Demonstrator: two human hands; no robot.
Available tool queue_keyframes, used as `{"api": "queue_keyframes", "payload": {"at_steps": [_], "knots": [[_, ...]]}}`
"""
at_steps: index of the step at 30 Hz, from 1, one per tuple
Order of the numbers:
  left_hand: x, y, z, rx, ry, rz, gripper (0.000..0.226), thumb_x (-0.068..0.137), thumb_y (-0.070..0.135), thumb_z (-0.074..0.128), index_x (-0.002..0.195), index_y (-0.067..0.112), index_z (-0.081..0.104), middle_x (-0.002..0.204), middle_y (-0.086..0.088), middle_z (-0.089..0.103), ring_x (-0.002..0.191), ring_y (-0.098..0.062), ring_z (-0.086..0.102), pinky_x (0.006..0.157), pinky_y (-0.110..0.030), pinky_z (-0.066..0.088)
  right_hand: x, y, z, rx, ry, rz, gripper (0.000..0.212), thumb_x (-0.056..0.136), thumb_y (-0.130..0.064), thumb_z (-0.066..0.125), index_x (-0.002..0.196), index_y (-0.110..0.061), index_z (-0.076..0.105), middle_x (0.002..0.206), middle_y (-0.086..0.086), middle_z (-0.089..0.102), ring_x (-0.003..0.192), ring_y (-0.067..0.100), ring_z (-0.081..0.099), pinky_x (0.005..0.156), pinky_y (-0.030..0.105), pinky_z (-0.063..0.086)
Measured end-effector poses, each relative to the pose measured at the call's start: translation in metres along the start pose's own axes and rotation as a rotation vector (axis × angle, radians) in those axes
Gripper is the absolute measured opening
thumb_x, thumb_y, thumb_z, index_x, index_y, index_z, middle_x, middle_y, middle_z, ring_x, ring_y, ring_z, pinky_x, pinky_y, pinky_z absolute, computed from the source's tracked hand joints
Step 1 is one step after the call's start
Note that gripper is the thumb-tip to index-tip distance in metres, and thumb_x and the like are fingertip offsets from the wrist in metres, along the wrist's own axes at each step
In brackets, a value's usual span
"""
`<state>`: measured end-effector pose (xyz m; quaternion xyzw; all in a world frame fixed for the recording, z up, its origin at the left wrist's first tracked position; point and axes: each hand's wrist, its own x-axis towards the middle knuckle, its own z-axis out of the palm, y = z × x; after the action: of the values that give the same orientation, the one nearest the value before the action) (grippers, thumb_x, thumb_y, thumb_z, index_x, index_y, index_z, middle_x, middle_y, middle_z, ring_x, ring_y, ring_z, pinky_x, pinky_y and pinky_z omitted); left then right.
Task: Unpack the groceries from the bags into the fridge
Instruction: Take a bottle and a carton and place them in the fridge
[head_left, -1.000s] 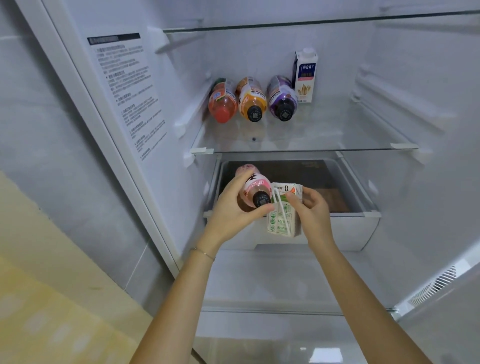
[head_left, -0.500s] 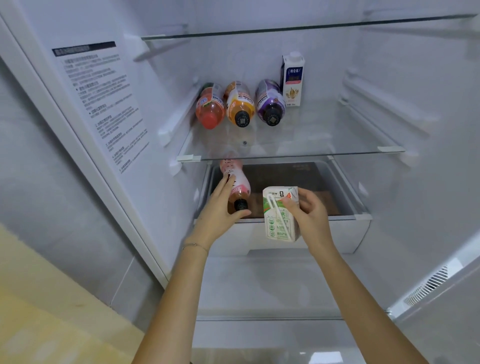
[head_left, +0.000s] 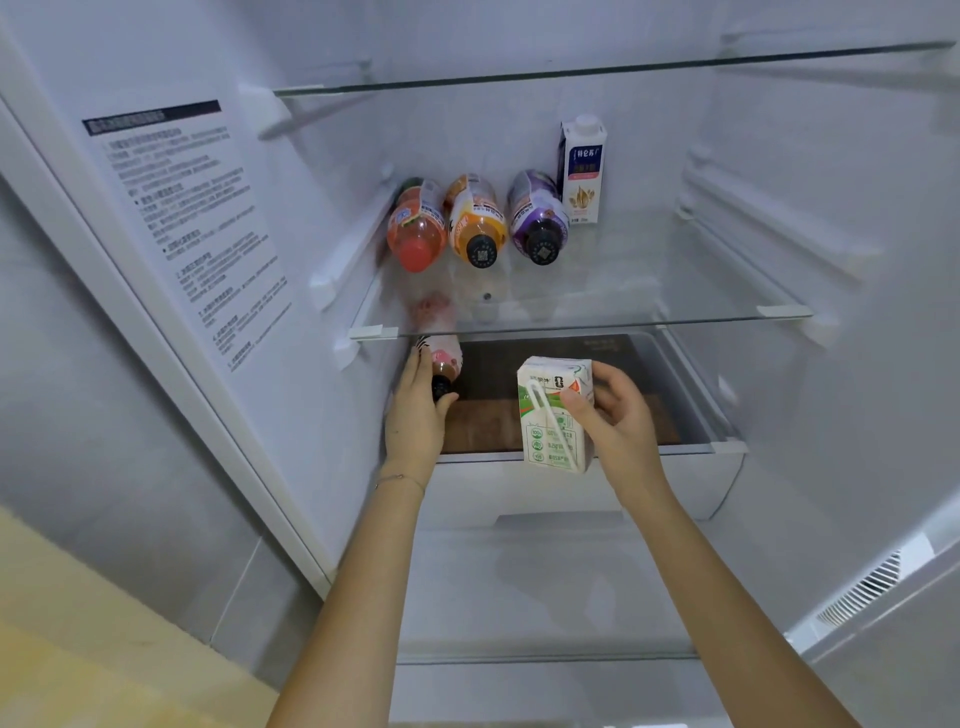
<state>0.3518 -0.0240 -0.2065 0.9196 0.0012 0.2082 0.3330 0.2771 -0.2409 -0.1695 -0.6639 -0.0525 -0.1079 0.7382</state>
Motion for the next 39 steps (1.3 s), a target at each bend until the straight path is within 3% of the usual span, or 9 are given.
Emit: {"api": "queue_keyframes", "payload": {"at_steps": [7,12,17,20,24,29,34,39], "knots": [[0.002,-0.005,0.003,0.011,0.032,-0.057,0.068,0.094,0.009,0.060,0.151,0.003,0.025,0.157,-0.010,0.029,0.144,-0.022,0.029,0.113,-0.021,0.019,0.002,-0.002,0.005,-0.031,-0.033,-0.033,0.030,0.088,-0.012,0.066,0.114,-0.022,0.056,0.113,-0.002,0.070,0.105,0.013,0.067,0.091,0.043,0.054],[0.000,-0.004,0.001,0.053,0.041,-0.054,0.065,0.095,0.010,0.059,0.150,0.002,0.026,0.156,-0.012,0.030,0.143,-0.024,0.030,0.111,-0.020,0.019,-0.001,-0.005,0.007,-0.074,-0.052,-0.043,0.033,0.087,-0.014,0.067,0.116,-0.022,0.056,0.112,-0.009,0.069,0.105,0.011,0.066,0.090,0.043,0.055],[-0.011,0.014,-0.012,0.033,0.009,0.123,0.063,0.092,0.020,0.065,0.146,0.005,0.037,0.155,-0.010,0.034,0.143,-0.024,0.031,0.115,-0.029,0.025,-0.006,-0.012,0.005,-0.099,-0.065,-0.076,0.034,0.083,-0.023,0.068,0.114,-0.029,0.055,0.111,-0.013,0.068,0.105,0.009,0.066,0.083,0.032,0.058],[-0.022,0.026,-0.028,-0.012,-0.118,0.255,0.064,0.090,0.030,0.067,0.147,0.019,0.040,0.155,0.000,0.035,0.143,-0.017,0.031,0.117,-0.036,0.029,-0.009,-0.017,0.002,-0.063,-0.046,-0.107,0.042,0.079,-0.030,0.068,0.118,-0.021,0.056,0.114,-0.004,0.069,0.104,0.013,0.067,0.078,0.028,0.058],[-0.031,0.042,-0.050,-0.007,-0.166,0.341,0.060,0.088,0.037,0.068,0.143,0.027,0.046,0.151,0.003,0.041,0.140,-0.015,0.037,0.115,-0.043,0.033,-0.009,-0.024,-0.001,-0.035,0.015,-0.128,0.042,0.083,-0.021,0.068,0.122,-0.015,0.055,0.115,0.002,0.069,0.105,0.016,0.067,0.080,0.029,0.058],[-0.045,0.071,-0.080,0.093,-0.237,0.421,0.055,0.088,0.047,0.064,0.139,0.034,0.050,0.144,0.011,0.049,0.133,-0.007,0.043,0.109,-0.033,0.039,-0.014,-0.038,-0.003,-0.075,0.039,-0.199,0.034,0.084,-0.018,0.068,0.116,-0.023,0.056,0.113,-0.004,0.069,0.103,0.011,0.067,0.078,0.026,0.057],[-0.050,0.107,-0.116,0.116,-0.156,0.521,0.044,0.088,0.053,0.058,0.130,0.039,0.058,0.120,0.021,0.063,0.107,-0.002,0.054,0.083,-0.024,0.046,-0.014,-0.060,-0.005,-0.038,0.080,-0.261,0.040,0.084,-0.030,0.070,0.120,-0.017,0.057,0.112,0.001,0.070,0.101,0.016,0.069,0.078,0.032,0.059],[-0.025,0.133,-0.132,0.106,0.011,0.593,0.051,0.087,0.058,0.057,0.128,0.027,0.061,0.124,0.008,0.064,0.117,-0.011,0.053,0.097,-0.033,0.043,-0.002,-0.087,-0.003,0.092,0.185,-0.259,0.040,0.083,-0.034,0.069,0.118,-0.019,0.057,0.106,0.003,0.072,0.094,0.018,0.071,0.071,0.029,0.058]]}}
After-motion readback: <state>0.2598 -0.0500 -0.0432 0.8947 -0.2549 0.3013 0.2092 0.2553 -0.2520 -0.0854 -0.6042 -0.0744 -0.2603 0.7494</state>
